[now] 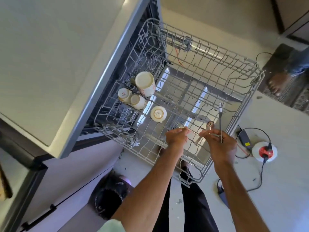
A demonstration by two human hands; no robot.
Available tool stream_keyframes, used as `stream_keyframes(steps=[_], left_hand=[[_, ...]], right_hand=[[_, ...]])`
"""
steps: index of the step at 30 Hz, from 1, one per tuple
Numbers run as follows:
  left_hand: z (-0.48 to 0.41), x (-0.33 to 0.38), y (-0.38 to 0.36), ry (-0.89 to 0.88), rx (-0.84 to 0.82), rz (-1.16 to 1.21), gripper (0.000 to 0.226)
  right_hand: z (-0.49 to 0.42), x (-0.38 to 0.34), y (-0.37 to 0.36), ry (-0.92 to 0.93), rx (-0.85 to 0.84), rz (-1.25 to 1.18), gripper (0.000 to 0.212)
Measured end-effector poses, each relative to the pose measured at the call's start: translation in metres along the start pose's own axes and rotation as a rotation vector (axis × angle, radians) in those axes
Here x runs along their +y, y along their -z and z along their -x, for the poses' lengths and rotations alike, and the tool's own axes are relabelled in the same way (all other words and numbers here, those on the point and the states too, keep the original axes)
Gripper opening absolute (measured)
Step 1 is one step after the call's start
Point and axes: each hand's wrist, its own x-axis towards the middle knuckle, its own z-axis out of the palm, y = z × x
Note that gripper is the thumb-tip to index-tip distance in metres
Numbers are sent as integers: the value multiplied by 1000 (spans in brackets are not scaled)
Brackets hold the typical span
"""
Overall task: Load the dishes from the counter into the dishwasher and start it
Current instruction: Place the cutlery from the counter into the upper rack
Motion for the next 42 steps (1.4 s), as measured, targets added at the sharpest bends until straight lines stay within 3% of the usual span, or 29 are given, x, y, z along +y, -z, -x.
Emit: stream_keyframes(steps=[6, 12, 17, 25, 29, 33, 36, 42], left_hand=[[-17, 4, -16, -92, 125, -222, 16], [-35, 11, -23, -29, 230, -276, 23], [-51, 14, -27, 57, 211, -264, 21], [-61, 11, -27, 72, 189, -352, 64], [-49, 18, -23, -24, 196, -420, 63], [-24, 21, -17, -62, 120, -411, 44], [14, 28, 2, -194, -76, -285, 17], [49, 44, 39, -306, -411, -199, 18]], right_hand=[[-7, -3, -2, -12, -15, -57, 13], [-13, -4, -5, -30, 5, -48, 13], [-15, -2, -8, -32, 9, -17, 17], [-18, 0, -18, -22, -11, -13, 16], [-21, 0, -23, -12, -13, -28, 13], [-24, 1, -25, 14, -15, 28, 10], [-27, 1, -24, 15, -46, 68, 9], [-25, -7, -29, -60, -199, -67, 9]])
